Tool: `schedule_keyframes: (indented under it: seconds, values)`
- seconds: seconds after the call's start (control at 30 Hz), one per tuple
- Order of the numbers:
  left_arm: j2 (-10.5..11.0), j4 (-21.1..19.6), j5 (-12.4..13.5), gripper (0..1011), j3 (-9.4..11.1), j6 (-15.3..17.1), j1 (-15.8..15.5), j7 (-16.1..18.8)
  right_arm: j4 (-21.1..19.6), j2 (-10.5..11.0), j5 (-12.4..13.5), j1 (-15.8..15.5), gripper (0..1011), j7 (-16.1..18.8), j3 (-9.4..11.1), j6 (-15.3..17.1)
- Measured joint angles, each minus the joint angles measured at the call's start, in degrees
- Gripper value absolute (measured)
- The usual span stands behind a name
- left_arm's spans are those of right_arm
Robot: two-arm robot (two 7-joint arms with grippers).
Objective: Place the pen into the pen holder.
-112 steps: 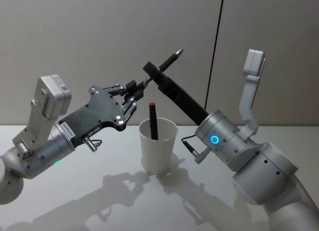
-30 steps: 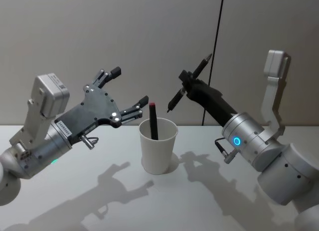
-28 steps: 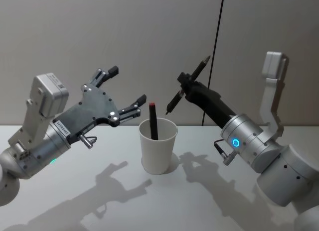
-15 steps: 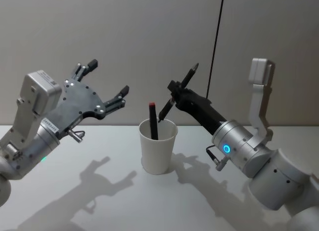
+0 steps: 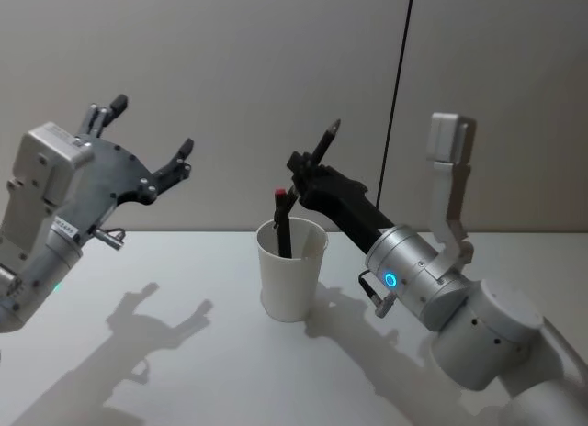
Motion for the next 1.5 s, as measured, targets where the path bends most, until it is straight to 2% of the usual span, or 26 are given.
schedule_keyframes:
  seconds: [0.5,0.9,1.2,1.5]
  values:
    - [0.1,-1.1,2.9,1003,-1.3,0.9,0.9,3.9,2.0,-0.5,-4.7,0.9,157,-1.6,-2.0,-1.7]
    - [0.1,-1.4,3.6,1003,-1.6,1.1,1.2,4.9,3.0,-0.5,-7.6,1.2,157,-2.7,-2.8,-1.8]
    - [0.1,-1.5,3.8,1003,-1.7,1.1,1.2,5.2,3.5,-0.6,-8.7,1.3,158,-3.1,-3.1,-1.6]
    - [0.1,-1.5,4.0,1003,-1.8,1.2,1.3,5.3,3.8,-0.6,-9.3,1.4,421,-3.3,-3.3,-1.5]
